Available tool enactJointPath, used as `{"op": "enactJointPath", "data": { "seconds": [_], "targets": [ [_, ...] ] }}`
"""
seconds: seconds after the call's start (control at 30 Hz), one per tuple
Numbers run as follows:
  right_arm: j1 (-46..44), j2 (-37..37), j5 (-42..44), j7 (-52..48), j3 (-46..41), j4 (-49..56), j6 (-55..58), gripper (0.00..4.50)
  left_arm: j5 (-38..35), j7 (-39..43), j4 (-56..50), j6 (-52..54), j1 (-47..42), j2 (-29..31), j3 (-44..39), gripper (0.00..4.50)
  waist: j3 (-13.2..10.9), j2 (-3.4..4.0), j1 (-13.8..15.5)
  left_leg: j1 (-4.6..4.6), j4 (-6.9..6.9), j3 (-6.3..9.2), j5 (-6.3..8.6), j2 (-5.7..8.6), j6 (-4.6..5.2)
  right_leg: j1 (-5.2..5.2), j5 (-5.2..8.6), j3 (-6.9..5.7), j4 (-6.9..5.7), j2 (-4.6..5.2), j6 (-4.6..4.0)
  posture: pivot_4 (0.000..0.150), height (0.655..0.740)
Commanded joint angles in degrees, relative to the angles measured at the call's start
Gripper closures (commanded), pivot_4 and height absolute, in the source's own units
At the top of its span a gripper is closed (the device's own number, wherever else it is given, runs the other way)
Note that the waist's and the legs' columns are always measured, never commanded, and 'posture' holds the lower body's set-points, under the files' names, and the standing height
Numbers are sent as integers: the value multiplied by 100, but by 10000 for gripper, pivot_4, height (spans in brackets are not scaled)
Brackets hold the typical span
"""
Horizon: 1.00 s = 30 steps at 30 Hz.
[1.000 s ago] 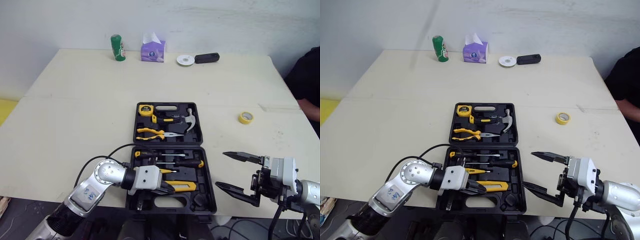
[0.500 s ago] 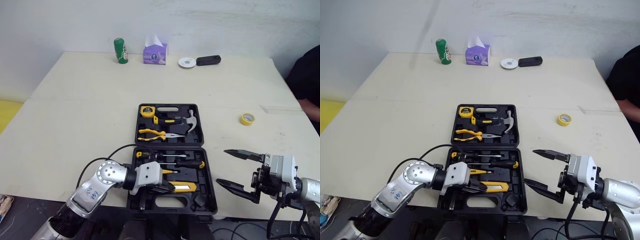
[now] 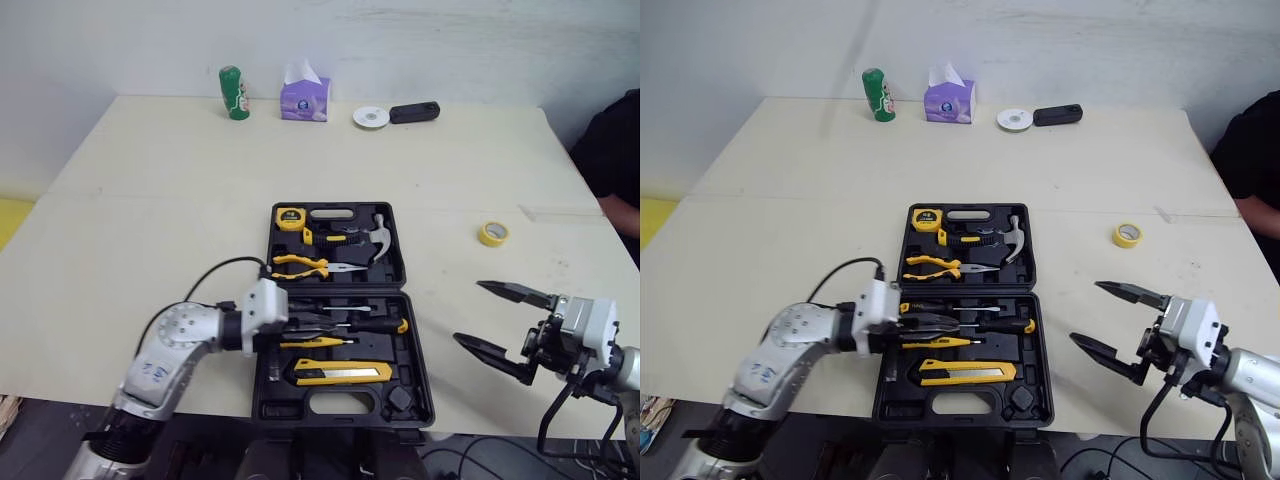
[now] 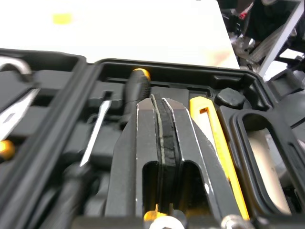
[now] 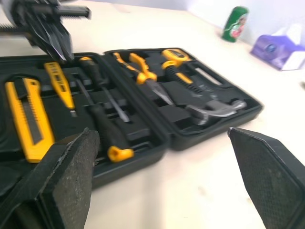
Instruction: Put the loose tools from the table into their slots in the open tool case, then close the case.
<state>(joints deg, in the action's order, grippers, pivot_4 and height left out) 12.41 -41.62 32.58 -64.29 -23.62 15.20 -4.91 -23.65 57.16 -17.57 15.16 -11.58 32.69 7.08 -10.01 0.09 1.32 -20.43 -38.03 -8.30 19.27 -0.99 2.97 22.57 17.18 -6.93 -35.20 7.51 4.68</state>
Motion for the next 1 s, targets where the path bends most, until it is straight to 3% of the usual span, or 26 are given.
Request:
{"op": "enactJointPath", "data": {
  "seconds": [0.03, 0.07, 0.1, 0.13, 0.2, 0.23, 0.3, 0.63, 0.8, 1.0],
  "targets": [
    [19, 6, -79, -5, -630, -551, -511, 0, -401, 54, 227, 91, 100, 450, -1017, 29123, -12, -15, 1, 0, -1, 0, 0, 0, 1, 0, 0, 0, 0, 0, 1, 1500, 7400],
    [17, 8, -163, -21, -761, -785, -749, 0, -350, -23, 431, 40, 130, 554, -1256, 23697, -16, -20, 2, 0, -1, 0, 0, 0, 0, 0, -1, 0, 0, 0, 1, 1500, 7400],
    [11, 12, -224, -40, -847, -957, -929, 0, -316, -81, 563, 12, 154, 622, -1410, 21589, -17, -20, 4, 0, -1, 0, 0, 0, -1, 0, -1, 0, 0, 0, 1, 1500, 7400],
    [-25, 40, -253, 38, -1021, -1204, -1094, 0, -269, -223, 805, -67, 207, 706, -1714, 14961, -19, -20, 4, 0, 0, 0, 2, 1, -2, 0, -1, 0, 1, 0, 1, 1500, 7400],
    [-116, 90, -281, 210, -1307, -1723, -1385, 0, -206, -495, 1232, -302, 321, 761, -2264, 11587, -24, -22, 0, 0, 2, 0, 10, 0, -11, 1, -1, 0, 5, 0, 1, 1500, 7400],
    [-152, 102, -322, 268, -1412, -1988, -1560, 0, -153, -591, 1396, -447, 399, 779, -2474, 6138, -24, -23, -8, 0, 3, 0, 22, 0, -28, 1, -1, 0, 7, 0, 2, 1500, 7400],
    [-203, 111, -436, 392, -1601, -2585, -1932, 0, -22, -736, 1787, -777, 574, 830, -2857, 679, -29, -28, -28, 0, 5, -1, 29, 0, -32, 2, -1, 0, 10, 0, 2, 1500, 7400],
    [31, 202, -957, 1811, -2335, -4690, -3084, 0, 143, -1902, 4182, -1767, 1029, 1117, -4641, 679, -31, -27, -141, 0, 31, -7, 43, 1, -42, 9, -1, 1, 29, 1, 2, 1500, 7400],
    [189, 276, -969, 2357, -2451, -5123, -3319, 0, 188, -2402, 5130, -2220, 885, 1192, -4930, 679, -32, -27, -160, 6, 38, -10, 39, 0, -52, 9, -1, 5, 29, 1, 2, 1500, 7400],
    [82, 391, -943, 2950, -2371, -5068, -3445, 0, 277, -2644, 5165, -2347, 729, 1111, -4676, 679, -32, -27, -158, 15, 66, -12, 21, 1, -82, 11, -1, 8, 30, 1, 1, 1500, 7400]
  ]
}}
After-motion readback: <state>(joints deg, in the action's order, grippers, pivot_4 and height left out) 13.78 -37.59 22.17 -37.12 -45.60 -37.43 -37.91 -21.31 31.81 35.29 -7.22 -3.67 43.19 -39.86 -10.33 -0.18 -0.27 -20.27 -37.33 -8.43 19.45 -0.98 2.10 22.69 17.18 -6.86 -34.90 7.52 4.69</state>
